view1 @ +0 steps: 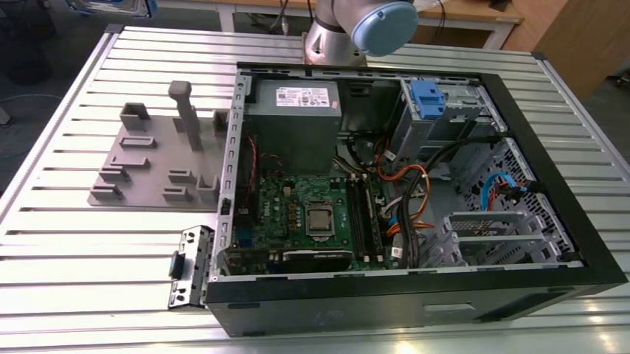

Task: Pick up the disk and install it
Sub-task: 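Pick up the disk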

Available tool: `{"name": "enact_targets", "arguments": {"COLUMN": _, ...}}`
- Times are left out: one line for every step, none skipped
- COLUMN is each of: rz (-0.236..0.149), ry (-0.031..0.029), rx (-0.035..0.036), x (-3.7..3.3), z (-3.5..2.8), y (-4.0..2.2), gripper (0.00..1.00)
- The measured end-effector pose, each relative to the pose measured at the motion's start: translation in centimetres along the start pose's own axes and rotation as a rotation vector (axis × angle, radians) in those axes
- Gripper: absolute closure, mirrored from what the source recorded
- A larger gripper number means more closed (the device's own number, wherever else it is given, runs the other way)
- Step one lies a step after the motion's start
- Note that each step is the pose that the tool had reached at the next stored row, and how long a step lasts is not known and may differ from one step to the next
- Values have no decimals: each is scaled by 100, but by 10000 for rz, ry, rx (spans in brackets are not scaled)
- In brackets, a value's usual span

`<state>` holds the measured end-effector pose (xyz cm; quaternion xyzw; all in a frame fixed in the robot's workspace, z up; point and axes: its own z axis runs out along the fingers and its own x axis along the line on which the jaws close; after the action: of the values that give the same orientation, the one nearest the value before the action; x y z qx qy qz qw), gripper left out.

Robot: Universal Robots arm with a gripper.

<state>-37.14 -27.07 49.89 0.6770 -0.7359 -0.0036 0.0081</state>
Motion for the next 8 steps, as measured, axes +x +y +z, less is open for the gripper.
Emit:
{"name": "enact_targets", "arguments": {"rz": -1, "ry": -24, "rx": 0, "x": 1, "z": 0, "y": 0, "gripper": 64}}
{"name": "enact_targets", "arguments": {"rz": -3, "ry": -139, "rx": -10, "x": 2, "z": 0, "y": 1, "gripper": 64}}
{"name": "enact_targets", "arguments": {"rz": -6, "ry": -329, "rx": -27, "x": 3, "z": 0, "y": 0, "gripper": 64}}
{"name": "enact_targets", "arguments": {"rz": -9, "ry": -504, "rx": -41, "x": 5, "z": 0, "y": 0, "gripper": 64}}
{"name": "enact_targets", "arguments": {"rz": -9, "ry": -553, "rx": -46, "x": 5, "z": 0, "y": 0, "gripper": 64}}
{"name": "enact_targets", "arguments": {"rz": -9, "ry": -555, "rx": -47, "x": 5, "z": 0, "y": 0, "gripper": 64}}
{"name": "enact_targets", "arguments": {"rz": -9, "ry": -556, "rx": -46, "x": 5, "z": 0, "y": 0, "gripper": 64}}
{"name": "enact_targets", "arguments": {"rz": -8, "ry": -556, "rx": -46, "x": 5, "z": 0, "y": 0, "gripper": 64}}
